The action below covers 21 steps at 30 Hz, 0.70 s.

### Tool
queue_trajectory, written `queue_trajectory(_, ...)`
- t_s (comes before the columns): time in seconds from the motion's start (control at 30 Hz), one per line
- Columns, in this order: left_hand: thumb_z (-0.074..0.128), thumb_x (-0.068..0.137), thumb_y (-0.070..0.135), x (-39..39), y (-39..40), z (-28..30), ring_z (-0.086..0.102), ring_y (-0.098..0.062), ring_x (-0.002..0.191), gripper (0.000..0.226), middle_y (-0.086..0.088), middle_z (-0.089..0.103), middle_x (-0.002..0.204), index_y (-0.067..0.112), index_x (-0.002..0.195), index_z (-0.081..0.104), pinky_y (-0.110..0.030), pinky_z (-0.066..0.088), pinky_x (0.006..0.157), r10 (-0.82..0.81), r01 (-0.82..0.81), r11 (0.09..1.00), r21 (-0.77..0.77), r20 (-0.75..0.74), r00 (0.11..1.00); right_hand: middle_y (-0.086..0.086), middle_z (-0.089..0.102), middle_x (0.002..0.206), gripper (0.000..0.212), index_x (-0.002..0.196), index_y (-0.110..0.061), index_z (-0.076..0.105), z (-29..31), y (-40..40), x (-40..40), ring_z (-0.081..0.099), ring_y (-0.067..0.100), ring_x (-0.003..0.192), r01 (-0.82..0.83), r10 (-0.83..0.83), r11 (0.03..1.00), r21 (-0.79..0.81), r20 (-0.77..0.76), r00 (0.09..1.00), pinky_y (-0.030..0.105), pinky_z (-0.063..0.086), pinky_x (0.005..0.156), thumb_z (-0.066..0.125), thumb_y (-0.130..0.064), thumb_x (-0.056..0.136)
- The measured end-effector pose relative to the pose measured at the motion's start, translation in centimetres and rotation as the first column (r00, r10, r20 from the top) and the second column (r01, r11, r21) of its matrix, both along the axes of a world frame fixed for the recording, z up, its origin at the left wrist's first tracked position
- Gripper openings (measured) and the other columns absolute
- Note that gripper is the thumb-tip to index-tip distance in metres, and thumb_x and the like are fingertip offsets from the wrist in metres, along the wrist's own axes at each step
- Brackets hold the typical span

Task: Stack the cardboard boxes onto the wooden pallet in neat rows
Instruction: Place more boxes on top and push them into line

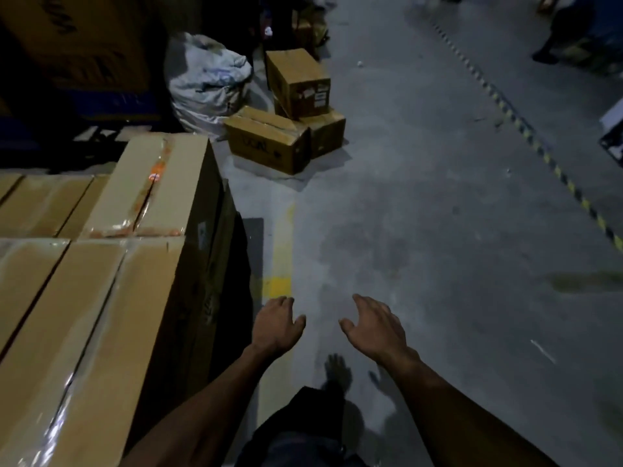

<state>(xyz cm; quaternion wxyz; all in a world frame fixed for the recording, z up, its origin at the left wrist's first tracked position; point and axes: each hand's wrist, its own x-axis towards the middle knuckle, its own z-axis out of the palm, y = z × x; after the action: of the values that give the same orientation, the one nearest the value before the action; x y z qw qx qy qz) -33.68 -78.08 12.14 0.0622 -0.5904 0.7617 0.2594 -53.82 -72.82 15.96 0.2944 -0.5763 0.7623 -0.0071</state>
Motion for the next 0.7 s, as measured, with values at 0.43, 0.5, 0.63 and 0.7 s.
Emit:
queue_trajectory(0.43,0.013,0.077,0.063,-15.2,-29.2,0.2,0.046,-0.026,0.131,0.091,-0.010,0.053,0.140,0.008,0.141,0.048,-0.033,0.037,0.104,0.146,-0.144,0.989,-0.031,0.067,0.987,0.002,0.026,0.163,0.071,0.158,-0.021,0.022,-0.7,-32.4,-16.9,0.023,0.024,0.149,-0.094,0.096,0.995,-0.039,0.038,0.995,0.037,0.022,0.120,0.046,-0.052,0.099)
queue_trajectory(0.5,0.018,0.083,0.062,-17.9,-34.2,-0.9,0.046,-0.026,0.131,0.084,-0.010,0.052,0.141,0.008,0.141,0.047,-0.032,0.037,0.103,0.166,-0.166,0.986,-0.004,0.088,0.982,0.003,0.026,0.163,0.071,0.158,-0.020,0.022,-1.6,-37.9,-20.3,0.023,0.025,0.149,-0.102,0.103,0.994,-0.028,0.047,0.994,0.038,0.023,0.120,0.046,-0.052,0.099)
queue_trajectory(0.63,0.040,0.101,0.047,-22.9,-43.6,-1.6,0.040,-0.027,0.138,0.062,-0.012,0.044,0.151,0.008,0.149,0.038,-0.033,0.036,0.108,0.247,-0.253,0.966,0.050,0.098,0.964,0.004,0.028,0.163,0.072,0.158,-0.019,0.024,-1.6,-48.7,-26.7,0.026,0.025,0.148,-0.159,0.157,0.987,0.022,0.069,0.985,0.038,0.024,0.119,0.047,-0.053,0.099)
queue_trajectory(0.7,0.040,0.100,0.050,-25.0,-48.3,-0.9,0.041,-0.029,0.138,0.064,-0.013,0.044,0.150,0.007,0.148,0.039,-0.034,0.037,0.108,0.294,-0.301,0.952,0.058,0.104,0.950,0.004,0.029,0.162,0.072,0.158,-0.019,0.025,-0.6,-54.3,-29.2,0.027,0.026,0.148,-0.187,0.184,0.982,0.038,0.071,0.980,0.038,0.025,0.119,0.048,-0.052,0.099)
